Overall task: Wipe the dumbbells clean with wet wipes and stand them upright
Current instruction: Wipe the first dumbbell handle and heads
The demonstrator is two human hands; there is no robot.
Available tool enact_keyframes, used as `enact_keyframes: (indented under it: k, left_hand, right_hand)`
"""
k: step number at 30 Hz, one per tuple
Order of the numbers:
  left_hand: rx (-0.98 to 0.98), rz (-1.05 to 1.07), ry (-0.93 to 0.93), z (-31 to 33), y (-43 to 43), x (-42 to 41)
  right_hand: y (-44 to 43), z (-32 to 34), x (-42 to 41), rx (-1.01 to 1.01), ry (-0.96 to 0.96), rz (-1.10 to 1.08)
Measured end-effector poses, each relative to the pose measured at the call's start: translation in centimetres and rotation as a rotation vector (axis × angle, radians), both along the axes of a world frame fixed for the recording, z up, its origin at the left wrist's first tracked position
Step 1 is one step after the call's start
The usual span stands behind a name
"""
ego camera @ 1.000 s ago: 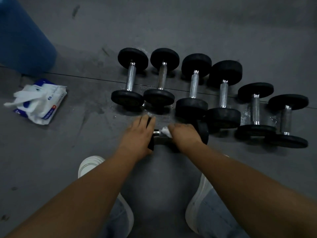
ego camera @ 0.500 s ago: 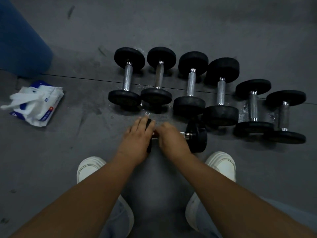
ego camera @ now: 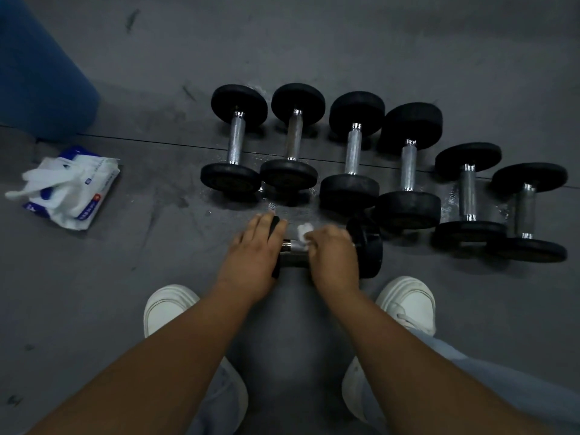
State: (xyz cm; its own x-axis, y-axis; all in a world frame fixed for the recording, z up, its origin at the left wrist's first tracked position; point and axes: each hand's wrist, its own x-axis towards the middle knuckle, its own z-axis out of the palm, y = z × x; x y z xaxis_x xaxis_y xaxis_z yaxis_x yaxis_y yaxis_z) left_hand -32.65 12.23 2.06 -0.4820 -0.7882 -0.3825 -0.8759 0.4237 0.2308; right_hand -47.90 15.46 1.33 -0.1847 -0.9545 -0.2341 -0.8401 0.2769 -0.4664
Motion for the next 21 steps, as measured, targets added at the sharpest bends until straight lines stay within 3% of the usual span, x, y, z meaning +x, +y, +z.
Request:
enact_keyframes:
  k: [1, 3, 6, 9, 11, 16, 19, 21]
  left_hand:
    - [0.006, -0.003, -0.004, 0.0, 0.0, 0.0]
    - [0.014, -0.009, 0.008, -0.1, -0.2, 0.1]
    - [0.069, -0.004, 0.017, -0.1, -0.6, 0.2]
    - [0.101, -0.011, 0.009, 0.0, -1.2, 0.2]
    - [0.104, -0.01, 0.01, -0.2, -1.2, 0.3]
    - [0.094, -0.01, 0.025, -0.4, -1.1, 0.3]
    - [0.1, 0.0, 0.026, -0.4, -1.2, 0.3]
    - [0.101, 0.0, 0.025, -0.4, -1.2, 0.2]
  right_hand:
    - [0.0, -0.1, -0.3, 0.002, 0.048, -0.045]
    - [-0.1, -0.2, -0.1, 0.049, 0.086, 0.113]
    - [-0.8, 0.3, -0.4, 0.102, -0.026, 0.295]
    - [-1.9, 0.4, -1.9, 0.131, -0.231, 0.103]
    - [-2.6, 0.4, -1.7, 0.134, -0.253, 0.019]
    - [-3.3, 1.0, 0.3, 0.311, 0.205, 0.3]
    - [-2.9, 1.7, 1.1, 0.167, 0.236, 0.357]
    - [-2.2, 1.2, 1.2, 0.176, 0.251, 0.294]
